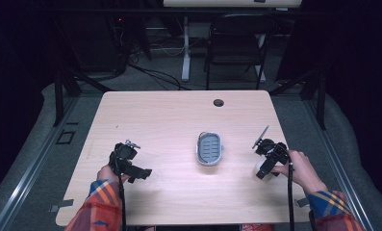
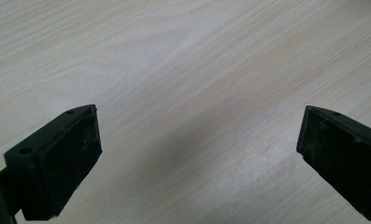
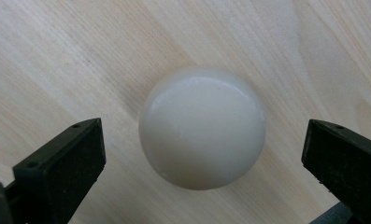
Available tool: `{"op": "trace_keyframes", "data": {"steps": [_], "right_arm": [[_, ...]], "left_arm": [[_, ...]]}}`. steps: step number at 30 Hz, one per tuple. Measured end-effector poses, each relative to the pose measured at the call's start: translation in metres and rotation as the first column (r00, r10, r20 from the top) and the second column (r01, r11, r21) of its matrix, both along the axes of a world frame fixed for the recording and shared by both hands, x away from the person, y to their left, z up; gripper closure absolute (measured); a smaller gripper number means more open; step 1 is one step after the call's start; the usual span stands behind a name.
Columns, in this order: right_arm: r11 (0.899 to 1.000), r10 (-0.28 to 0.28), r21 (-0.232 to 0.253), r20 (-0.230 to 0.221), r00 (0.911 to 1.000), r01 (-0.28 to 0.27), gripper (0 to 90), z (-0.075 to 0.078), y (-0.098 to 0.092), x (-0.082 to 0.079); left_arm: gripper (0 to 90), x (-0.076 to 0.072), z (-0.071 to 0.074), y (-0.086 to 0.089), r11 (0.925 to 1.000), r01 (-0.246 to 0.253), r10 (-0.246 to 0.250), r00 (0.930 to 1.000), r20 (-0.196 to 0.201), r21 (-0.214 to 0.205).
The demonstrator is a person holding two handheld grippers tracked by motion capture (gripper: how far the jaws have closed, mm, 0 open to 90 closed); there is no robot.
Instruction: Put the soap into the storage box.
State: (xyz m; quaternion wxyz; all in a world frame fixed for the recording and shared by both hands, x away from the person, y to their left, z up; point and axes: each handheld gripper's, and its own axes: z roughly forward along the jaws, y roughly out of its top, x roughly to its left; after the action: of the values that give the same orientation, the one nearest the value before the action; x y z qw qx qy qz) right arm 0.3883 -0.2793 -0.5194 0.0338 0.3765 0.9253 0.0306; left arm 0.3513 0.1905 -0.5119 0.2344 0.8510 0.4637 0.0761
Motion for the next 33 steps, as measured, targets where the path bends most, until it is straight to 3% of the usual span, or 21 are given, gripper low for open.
{"op": "trace_keyframes", "data": {"steps": [8,11,13,15,20,33], "right_arm": [[0.999,0.010,-0.035,-0.024,0.9997,-0.011,0.1,-0.004,0.003,0.007],[1.000,-0.006,-0.022,-0.027,0.9996,0.006,1.5,-0.008,0.004,0.008],[0.999,0.014,-0.047,-0.045,0.9989,-0.016,2.8,-0.008,0.004,0.011],[0.999,0.014,-0.037,-0.041,0.9990,-0.016,3.7,-0.010,0.005,0.011],[0.998,0.017,-0.056,-0.057,0.9983,-0.020,8.9,-0.011,0.007,0.013],[0.999,0.006,-0.049,-0.077,0.9970,-0.010,20.4,-0.016,0.005,0.015]], "left_arm": [[0.0,0.000,0.000,0.000,1.0000,0.001,-0.001,1.0000,0.000,-0.001],[0.0,0.000,0.000,0.000,1.0000,0.002,-0.002,1.0000,-0.001,0.001],[0.0,0.000,0.000,0.000,1.0000,0.002,-0.002,1.0000,-0.001,0.000],[0.0,0.000,0.000,0.000,1.0000,0.001,-0.001,1.0000,-0.001,0.001],[0.0,0.000,0.000,0.000,1.0000,0.000,0.000,1.0000,0.000,0.000],[0.0,0.000,0.000,0.000,1.0000,0.001,-0.001,1.0000,-0.001,-0.001]]}}
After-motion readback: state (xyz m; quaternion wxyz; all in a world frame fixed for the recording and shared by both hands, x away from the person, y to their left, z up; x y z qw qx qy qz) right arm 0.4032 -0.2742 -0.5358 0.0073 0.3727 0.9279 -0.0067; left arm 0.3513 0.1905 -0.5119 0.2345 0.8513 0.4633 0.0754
